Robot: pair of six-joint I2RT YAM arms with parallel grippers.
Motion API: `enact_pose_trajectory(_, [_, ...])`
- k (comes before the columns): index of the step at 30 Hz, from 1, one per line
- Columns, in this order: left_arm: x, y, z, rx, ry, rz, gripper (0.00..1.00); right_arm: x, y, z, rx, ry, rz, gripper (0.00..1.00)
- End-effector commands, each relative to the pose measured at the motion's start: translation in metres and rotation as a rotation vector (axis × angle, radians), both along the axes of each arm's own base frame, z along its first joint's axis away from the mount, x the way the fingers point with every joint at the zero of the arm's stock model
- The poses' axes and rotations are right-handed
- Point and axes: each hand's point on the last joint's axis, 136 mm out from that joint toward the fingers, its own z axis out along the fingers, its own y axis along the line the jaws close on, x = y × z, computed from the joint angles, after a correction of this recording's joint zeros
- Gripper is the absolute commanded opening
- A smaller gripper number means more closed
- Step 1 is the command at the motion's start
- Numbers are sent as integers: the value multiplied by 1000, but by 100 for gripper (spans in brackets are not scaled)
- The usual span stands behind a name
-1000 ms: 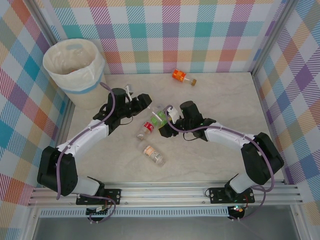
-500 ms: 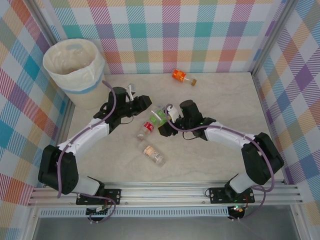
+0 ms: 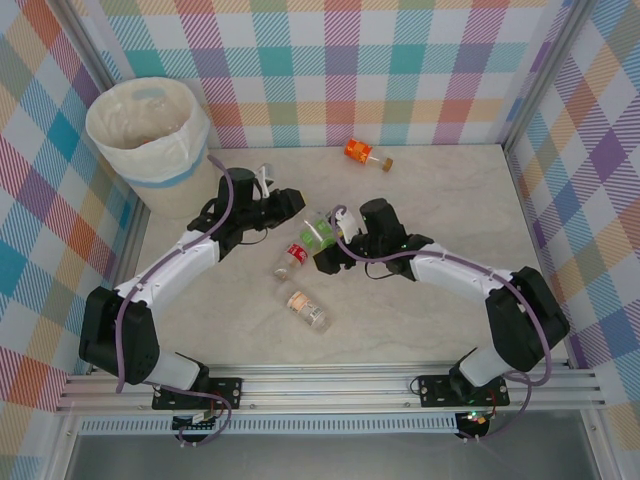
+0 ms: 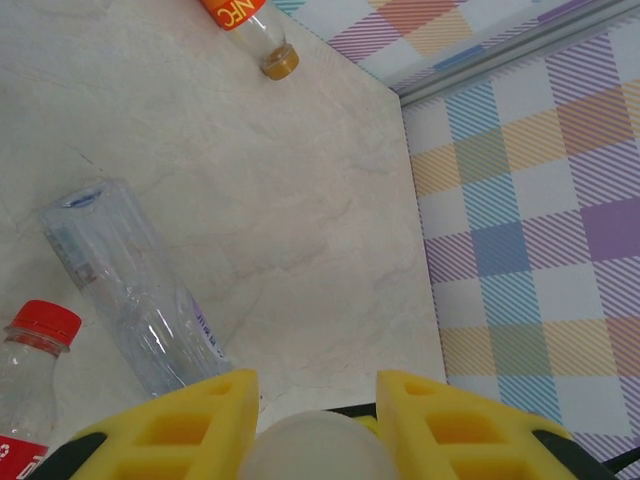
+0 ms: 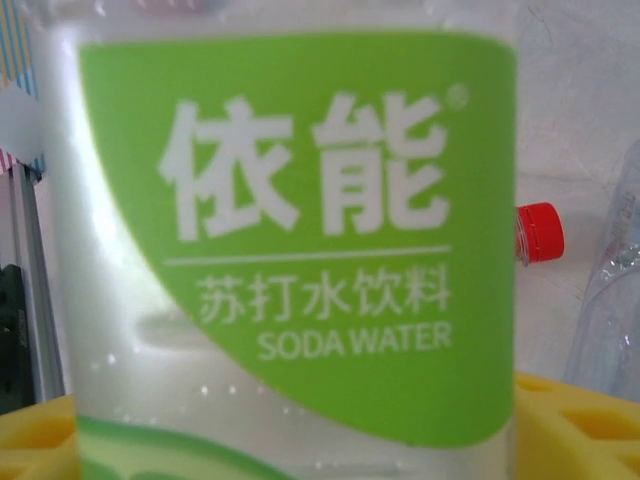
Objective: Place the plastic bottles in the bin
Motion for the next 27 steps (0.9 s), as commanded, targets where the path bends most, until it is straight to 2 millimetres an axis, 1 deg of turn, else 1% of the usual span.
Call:
enact_pose_trajectory(1, [-1, -5, 18, -16, -37, -13, 0, -2, 1, 33, 54, -68, 6, 89])
enact_pose_trajectory(3, [1, -1, 21, -7, -53, 6, 0, -3, -4, 37, 52, -76, -21, 95])
enact_pose_trajectory(5, [1, 1, 27, 0, -78, 15, 0, -2, -11, 44, 51, -92, -57, 100])
enact_pose_trajectory(8, [1, 5, 34, 6, -121, 27, 0, 4, -22, 57, 48, -122, -136, 100])
enact_pose_trajectory(11, [2, 12, 41, 11, -169, 55, 0, 16, -39, 65, 30, -170, -256, 100])
enact_pose_trajectory(14, [3, 21, 50, 27, -215, 94, 0, 32, -60, 70, 0, -189, -418, 100])
enact_pose_trajectory(18, [5, 37, 64, 65, -281, 161, 0, 45, -82, 72, -14, -191, -573, 100])
enact_pose_trajectory(20, [5, 44, 74, 83, -312, 191, 0, 49, -89, 72, -13, -202, -625, 100])
enact_pose_trajectory(24, [5, 50, 100, 113, -405, 207, 0, 57, -102, 70, -24, -240, -713, 100])
enact_pose_trajectory(27, [5, 58, 118, 153, -468, 234, 0, 63, -109, 69, -43, -258, -756, 100])
